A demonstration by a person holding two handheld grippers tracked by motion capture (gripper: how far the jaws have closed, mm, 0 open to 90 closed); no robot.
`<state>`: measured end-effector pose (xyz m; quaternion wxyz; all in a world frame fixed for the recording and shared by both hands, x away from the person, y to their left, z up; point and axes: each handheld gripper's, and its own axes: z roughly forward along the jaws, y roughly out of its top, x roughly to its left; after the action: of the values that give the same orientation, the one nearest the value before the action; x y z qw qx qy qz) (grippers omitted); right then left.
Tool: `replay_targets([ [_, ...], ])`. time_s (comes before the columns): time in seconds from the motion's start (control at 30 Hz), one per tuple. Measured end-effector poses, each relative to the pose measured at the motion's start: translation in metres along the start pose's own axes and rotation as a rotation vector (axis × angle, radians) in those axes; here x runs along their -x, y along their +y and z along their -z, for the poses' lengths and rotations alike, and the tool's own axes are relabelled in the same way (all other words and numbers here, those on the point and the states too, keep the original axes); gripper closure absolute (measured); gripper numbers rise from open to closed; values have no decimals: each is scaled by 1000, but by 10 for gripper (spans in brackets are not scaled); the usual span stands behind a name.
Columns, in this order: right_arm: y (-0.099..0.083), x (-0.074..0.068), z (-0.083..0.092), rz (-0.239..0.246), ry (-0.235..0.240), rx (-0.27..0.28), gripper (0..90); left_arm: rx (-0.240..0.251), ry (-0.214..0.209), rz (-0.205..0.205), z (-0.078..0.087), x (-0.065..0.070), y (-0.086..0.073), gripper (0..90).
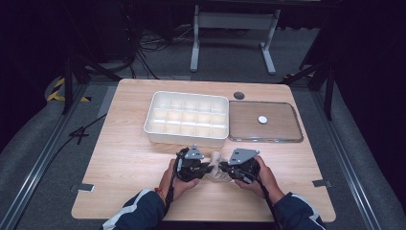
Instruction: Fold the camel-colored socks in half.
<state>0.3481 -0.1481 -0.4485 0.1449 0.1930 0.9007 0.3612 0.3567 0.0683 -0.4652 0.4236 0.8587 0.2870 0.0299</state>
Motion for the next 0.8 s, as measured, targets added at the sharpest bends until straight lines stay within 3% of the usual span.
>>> replay_targets([
  [0.23,-2,-3,-17,6,1,-60,834,25,-7,-23,3,5,3,799],
  [0.37,0,-6,-21,12,-16,-58,834,42,0,-30,4,9,5,799],
  [0.57,-1,-6,-23,-18,-11,-31,824,47,10,-29,4,9,7,807],
  [0.6,-1,-4,-22,-24,-15,-29,746,46,13,-34,5,7,7,810],
  [0.67,0,-1,-17,-32,-21,-27,681,49,20,-41,7,7,7,812],
  [0.8,-4,6,-7,-48,-28,-21,653,51,24,-40,10,5,7,814],
])
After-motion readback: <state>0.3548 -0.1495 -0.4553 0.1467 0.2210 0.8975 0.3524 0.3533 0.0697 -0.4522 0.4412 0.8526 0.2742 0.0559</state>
